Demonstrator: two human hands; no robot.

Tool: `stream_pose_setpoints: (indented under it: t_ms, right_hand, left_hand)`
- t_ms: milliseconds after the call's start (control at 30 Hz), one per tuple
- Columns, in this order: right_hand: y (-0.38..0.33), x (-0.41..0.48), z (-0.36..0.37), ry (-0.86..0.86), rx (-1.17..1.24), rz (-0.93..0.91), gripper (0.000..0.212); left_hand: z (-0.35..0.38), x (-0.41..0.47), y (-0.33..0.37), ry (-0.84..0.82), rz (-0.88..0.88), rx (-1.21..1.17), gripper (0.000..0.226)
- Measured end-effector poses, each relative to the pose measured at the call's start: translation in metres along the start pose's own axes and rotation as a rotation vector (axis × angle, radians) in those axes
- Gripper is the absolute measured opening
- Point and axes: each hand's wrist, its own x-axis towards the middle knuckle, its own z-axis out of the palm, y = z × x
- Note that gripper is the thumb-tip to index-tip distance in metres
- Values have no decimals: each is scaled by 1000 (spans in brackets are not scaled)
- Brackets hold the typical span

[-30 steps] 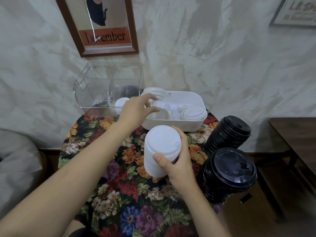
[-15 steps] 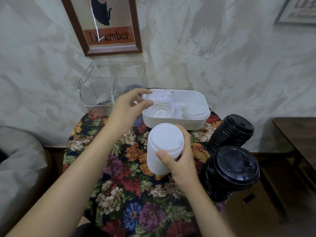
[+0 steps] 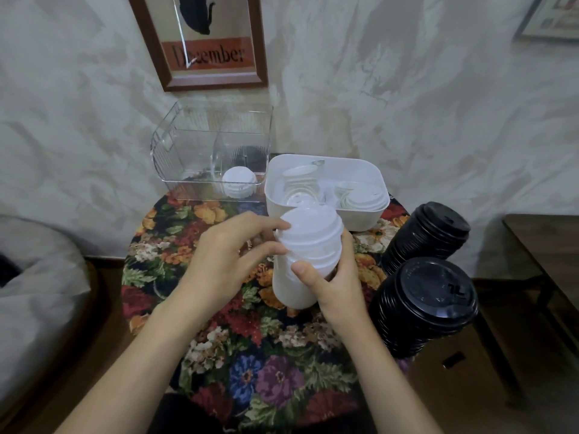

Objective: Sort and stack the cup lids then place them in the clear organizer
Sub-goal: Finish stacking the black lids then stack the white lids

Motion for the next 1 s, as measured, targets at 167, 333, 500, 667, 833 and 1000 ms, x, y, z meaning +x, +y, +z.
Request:
stream_pose_setpoints:
  t_ms: [167, 333, 500, 667, 833, 1000]
  right_hand:
    - [-1, 0, -1, -11, -5, -3, 102]
    - [0, 1, -3, -23, -26, 12, 103]
    - [-2, 1, -3, -31, -41, 14, 104]
    - [-3, 3, -5, -69, -47, 20, 104]
    - [-9, 4, -5, -104, -35, 7, 101]
    - [-12, 4, -8, -164, 6, 15, 106]
  left_hand:
    - [5, -2, 2, -1, 81, 152, 27]
    - [2, -2, 11, -206, -103, -87, 32]
    - [11, 4, 16, -128, -158, -225, 32]
    - [17, 14, 12, -207, -280, -330, 58]
    - [15, 13, 8, -278, -345, -472, 57]
    - [7, 13, 4, -347, -324, -394, 59]
